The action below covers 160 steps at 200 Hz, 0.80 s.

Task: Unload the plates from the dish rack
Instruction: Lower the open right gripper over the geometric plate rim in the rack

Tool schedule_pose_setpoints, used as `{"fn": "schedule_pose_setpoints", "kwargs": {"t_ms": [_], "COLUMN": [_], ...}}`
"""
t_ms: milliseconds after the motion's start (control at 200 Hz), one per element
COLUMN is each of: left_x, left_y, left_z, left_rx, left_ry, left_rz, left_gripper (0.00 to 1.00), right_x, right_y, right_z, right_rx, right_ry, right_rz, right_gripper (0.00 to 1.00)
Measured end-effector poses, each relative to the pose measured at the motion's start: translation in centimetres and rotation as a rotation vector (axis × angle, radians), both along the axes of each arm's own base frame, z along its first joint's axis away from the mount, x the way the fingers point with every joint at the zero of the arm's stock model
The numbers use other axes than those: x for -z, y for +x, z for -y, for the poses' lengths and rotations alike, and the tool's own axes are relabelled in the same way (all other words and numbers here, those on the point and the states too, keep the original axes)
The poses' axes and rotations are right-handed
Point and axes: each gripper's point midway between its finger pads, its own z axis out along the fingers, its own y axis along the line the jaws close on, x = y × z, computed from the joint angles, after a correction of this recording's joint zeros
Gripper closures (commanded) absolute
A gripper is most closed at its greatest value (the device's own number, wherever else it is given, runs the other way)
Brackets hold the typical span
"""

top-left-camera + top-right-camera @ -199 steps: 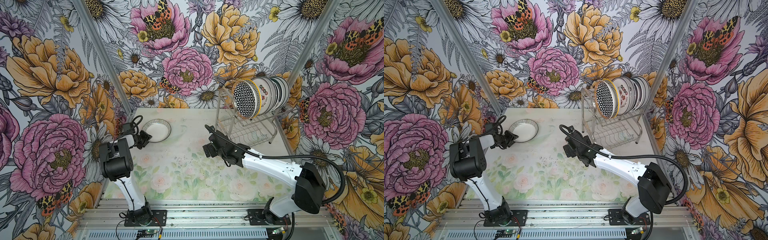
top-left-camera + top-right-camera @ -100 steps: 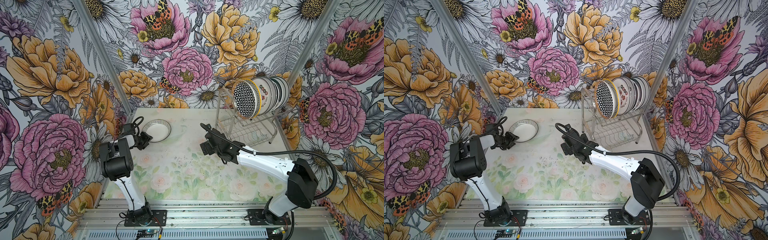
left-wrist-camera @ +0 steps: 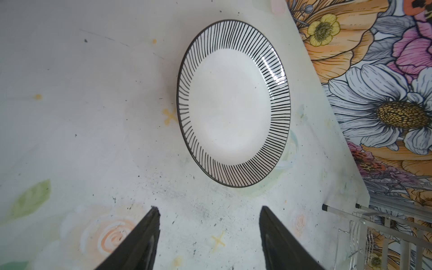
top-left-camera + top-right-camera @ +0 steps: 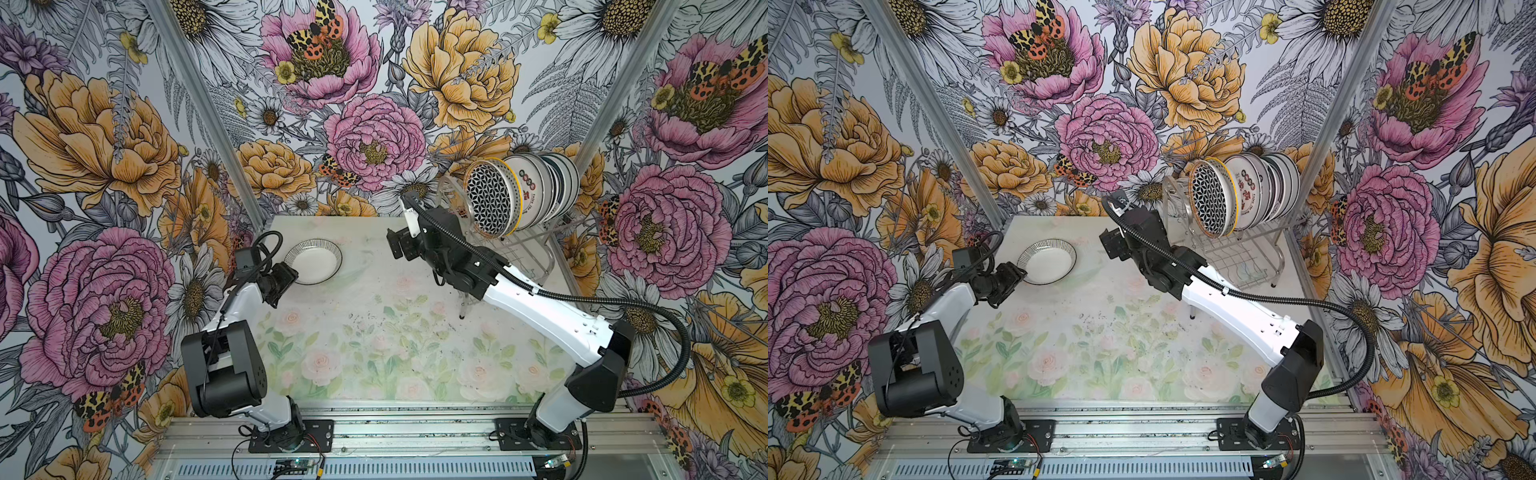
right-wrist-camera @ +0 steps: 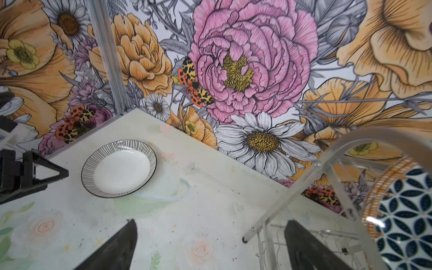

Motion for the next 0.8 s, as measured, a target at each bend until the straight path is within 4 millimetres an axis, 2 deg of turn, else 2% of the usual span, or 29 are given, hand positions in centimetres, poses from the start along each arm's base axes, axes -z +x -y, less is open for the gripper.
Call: {"fn": "schedule_pose_setpoints", "kwargs": {"t_ms": [20,45,65,115,195,245,270,380,465,585,801], "left_x": [-0.3,-0.7,-1.1,-2.1,-3.2,-3.9,-4.2,-5.5,-6.7,-7.8,-8.5], "left_y": [-0.1,-0.2,-0.3,-0.5,-0.7,-0.9,-0.9,-0.8,-0.5,-0.5,-1.5], "left_z": [0.1,0.3,0.5,0.9,1.8,2.6,2.9,4.4,5.9,8.6,12.9], "left_rx": [0.003,0.005,0.012,0.022,0.045,0.062,0.069,0.104,0.139,0.197,0.287], "left_ry": [0.003,0.005,0.01,0.017,0.029,0.032,0.033,0.039,0.051,0.07,0.092], "left_rz": [0.007,0.015,0.023,0.045,0.066,0.079,0.084,0.099,0.118,0.133,0.134], "left_gripper": [0.28,0.13,0.1,0.08,0.08,0.06,0.01,0.01,0.01,0.01,0.01], "right_x": [-0.8,-1.7,-2.4,-4.5,-6.6,-7.7,-8.3,-10.3,-10.6,-10.0,-7.8], "right_y": [0.1,0.3,0.5,1.0,1.5,1.6,1.6,1.0,0.5,0.4,0.5], "right_z": [0.4,1.0,1.5,3.4,6.7,8.8,9.9,14.1,16.8,19.1,19.2], "right_rx": [0.006,0.016,0.027,0.062,0.12,0.16,0.18,0.253,0.296,0.338,0.327], "right_ry": [0.006,0.015,0.023,0.046,0.073,0.087,0.094,0.131,0.165,0.201,0.236], "right_rz": [0.015,0.031,0.043,0.077,0.113,0.132,0.143,0.182,0.184,0.164,0.072], "right_gripper": [0.01,0.0,0.0,0.01,0.01,0.01,0.01,0.0,0.01,0.0,0.01]}}
